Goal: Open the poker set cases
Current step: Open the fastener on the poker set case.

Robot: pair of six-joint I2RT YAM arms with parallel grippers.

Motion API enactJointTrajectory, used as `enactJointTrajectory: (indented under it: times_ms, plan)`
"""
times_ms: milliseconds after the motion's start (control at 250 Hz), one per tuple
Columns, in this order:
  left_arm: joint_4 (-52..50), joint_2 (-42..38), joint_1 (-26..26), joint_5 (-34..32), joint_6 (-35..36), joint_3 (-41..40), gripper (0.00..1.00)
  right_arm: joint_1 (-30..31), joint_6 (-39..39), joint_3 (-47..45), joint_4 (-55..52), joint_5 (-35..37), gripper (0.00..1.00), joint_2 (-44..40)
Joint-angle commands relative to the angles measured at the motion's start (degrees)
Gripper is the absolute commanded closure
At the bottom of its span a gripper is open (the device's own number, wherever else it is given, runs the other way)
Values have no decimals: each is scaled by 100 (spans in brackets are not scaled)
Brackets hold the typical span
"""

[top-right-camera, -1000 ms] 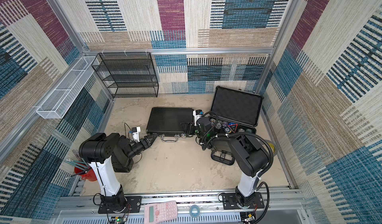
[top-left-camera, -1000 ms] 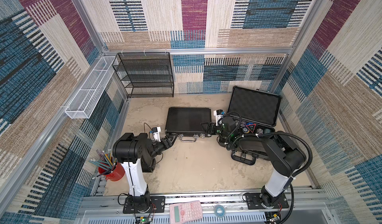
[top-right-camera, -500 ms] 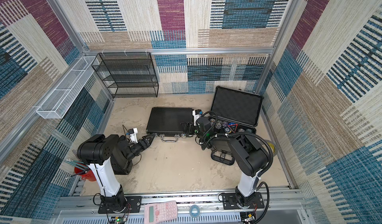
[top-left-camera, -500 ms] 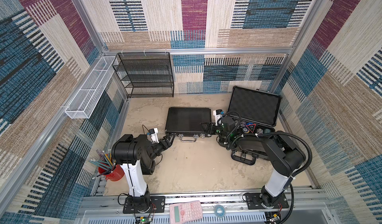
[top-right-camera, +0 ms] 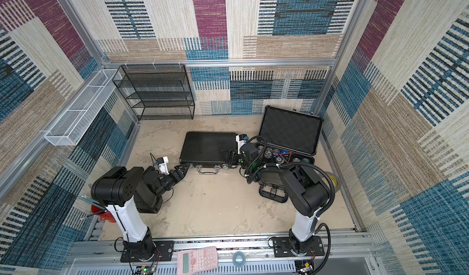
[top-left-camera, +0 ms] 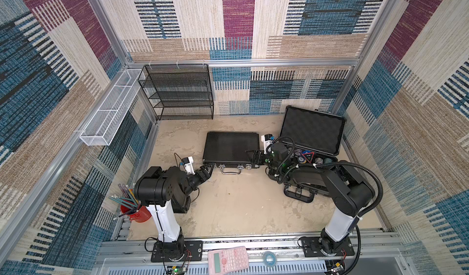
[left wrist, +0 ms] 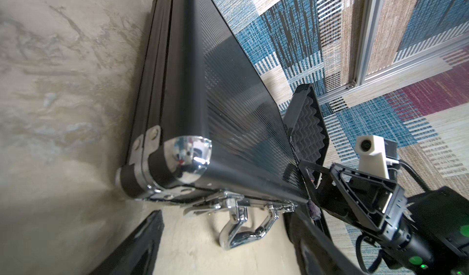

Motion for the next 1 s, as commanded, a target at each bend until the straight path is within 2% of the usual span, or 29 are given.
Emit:
enactJointTrajectory:
  times_ms: [0, 116, 500, 996]
  plan:
    - [-1944, -180, -60, -348, 296, 18, 18, 14, 34, -3, -669, 130, 22, 53]
    - [-2425, -375, -110, -323, 425, 172, 17, 15, 38, -9, -677, 138, 22, 53]
    - [-2027, 167, -137, 16, 216, 318, 16, 14, 40, 5, -695, 153, 22, 71]
    - [-2133, 169, -301, 8, 146, 331, 16, 20, 41, 26, -721, 183, 22, 90]
